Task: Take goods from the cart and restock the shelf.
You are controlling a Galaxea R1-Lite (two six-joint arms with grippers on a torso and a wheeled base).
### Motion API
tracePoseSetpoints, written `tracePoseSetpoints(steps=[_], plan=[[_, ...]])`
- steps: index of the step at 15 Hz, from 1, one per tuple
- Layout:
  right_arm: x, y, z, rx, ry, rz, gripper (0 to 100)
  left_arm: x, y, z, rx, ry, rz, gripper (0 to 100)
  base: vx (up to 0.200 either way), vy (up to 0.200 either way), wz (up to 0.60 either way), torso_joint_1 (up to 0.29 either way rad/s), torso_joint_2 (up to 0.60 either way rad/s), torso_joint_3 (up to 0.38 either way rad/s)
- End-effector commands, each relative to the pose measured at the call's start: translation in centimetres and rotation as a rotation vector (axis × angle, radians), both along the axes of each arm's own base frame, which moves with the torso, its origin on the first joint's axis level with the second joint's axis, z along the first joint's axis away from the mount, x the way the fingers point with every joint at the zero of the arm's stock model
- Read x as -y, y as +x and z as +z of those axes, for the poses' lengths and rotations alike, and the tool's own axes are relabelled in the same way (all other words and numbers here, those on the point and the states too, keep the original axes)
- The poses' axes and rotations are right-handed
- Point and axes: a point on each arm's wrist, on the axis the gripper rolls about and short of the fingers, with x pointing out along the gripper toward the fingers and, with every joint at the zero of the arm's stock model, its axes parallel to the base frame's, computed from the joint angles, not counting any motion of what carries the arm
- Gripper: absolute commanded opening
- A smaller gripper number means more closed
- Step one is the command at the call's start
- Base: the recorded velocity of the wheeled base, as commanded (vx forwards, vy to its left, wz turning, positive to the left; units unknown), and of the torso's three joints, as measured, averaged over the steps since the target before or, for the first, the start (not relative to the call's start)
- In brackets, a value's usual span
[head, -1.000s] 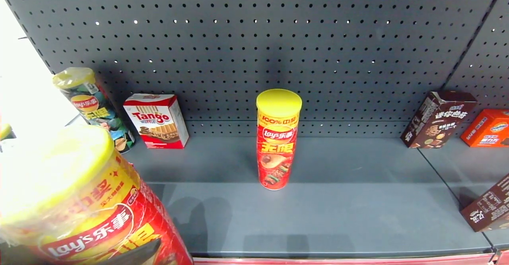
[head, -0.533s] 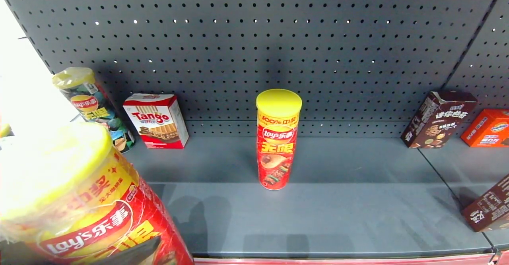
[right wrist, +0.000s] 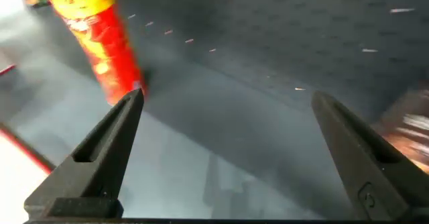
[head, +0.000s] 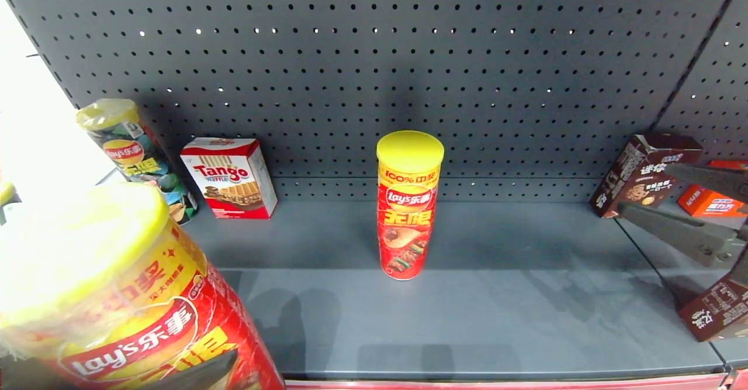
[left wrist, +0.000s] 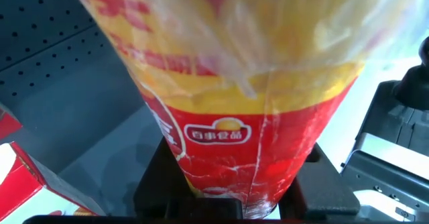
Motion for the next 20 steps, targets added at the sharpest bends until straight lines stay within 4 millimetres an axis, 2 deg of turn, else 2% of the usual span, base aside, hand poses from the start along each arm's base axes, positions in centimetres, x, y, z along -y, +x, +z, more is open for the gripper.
tracePoseSetpoints(steps=[1,3,6,9,12,20], plan=[[-1.6,2.3,-0.8,-0.064,-0.023,0.056,100,0.0,0.0,0.0,-0.002,0.001,-0.001,0,0.000,0.000,0.00,0.000,0.00,0.000],[-2.5,3.3,-0.6,-0.076,-0.022,0.177,100,0.0,0.0,0.0,-0.001,0.002,0.001,0,0.000,0.000,0.00,0.000,0.00,0.000],[-3.9,6.5,0.5,-0.032,-0.005,0.223,100,0.1,0.1,0.0,-0.002,0.003,0.001,0,0.000,0.000,0.00,0.000,0.00,0.000],[-5.2,9.2,0.5,-0.017,-0.002,0.313,100,0.1,0.1,-0.1,-0.004,0.005,0.005,0,0.000,0.000,0.00,0.000,0.00,0.000],[-6.0,10.5,-0.2,0.019,0.005,0.448,100,0.0,0.1,-0.2,-0.006,0.007,0.008,0,0.000,0.000,0.00,0.000,0.00,0.000],[-8.2,12.8,-1.9,0.036,-0.001,0.635,100,0.0,0.1,-0.3,-0.011,0.009,0.012,0,0.000,0.000,0.00,0.000,0.00,0.000]])
